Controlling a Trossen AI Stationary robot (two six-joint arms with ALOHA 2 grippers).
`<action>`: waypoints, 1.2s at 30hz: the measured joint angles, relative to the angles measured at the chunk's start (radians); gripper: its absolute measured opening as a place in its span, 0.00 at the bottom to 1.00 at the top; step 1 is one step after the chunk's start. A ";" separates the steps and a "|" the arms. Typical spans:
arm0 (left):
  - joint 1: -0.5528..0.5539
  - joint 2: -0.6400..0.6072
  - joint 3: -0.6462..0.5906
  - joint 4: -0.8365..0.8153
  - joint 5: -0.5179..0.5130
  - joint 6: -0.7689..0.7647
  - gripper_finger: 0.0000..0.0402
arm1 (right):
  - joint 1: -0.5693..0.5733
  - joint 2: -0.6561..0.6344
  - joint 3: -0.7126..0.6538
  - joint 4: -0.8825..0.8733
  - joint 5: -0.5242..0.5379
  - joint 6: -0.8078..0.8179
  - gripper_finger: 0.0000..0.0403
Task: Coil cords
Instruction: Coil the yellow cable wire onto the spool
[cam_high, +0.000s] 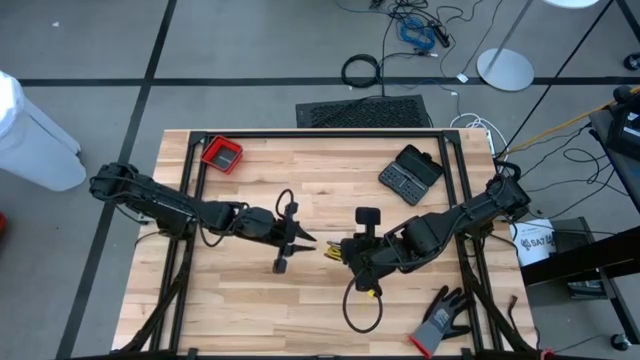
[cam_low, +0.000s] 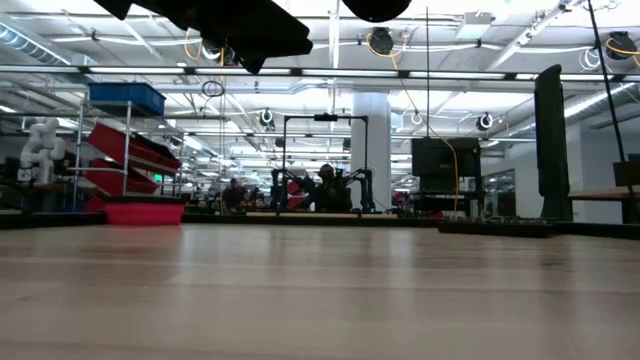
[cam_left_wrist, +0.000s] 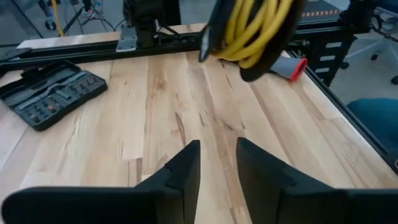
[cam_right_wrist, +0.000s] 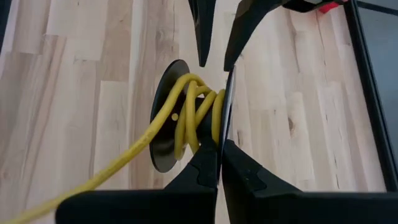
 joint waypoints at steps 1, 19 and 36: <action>0.000 0.000 0.000 0.000 -0.004 -0.007 0.27 | 0.000 0.000 0.000 0.000 0.000 0.002 0.00; -0.039 0.000 -0.001 0.006 0.102 -0.207 0.28 | -0.001 0.000 0.000 0.002 0.009 0.003 0.00; -0.264 0.125 -0.002 0.572 -0.122 -0.292 0.28 | -0.025 -0.001 0.000 0.003 0.091 -0.018 0.00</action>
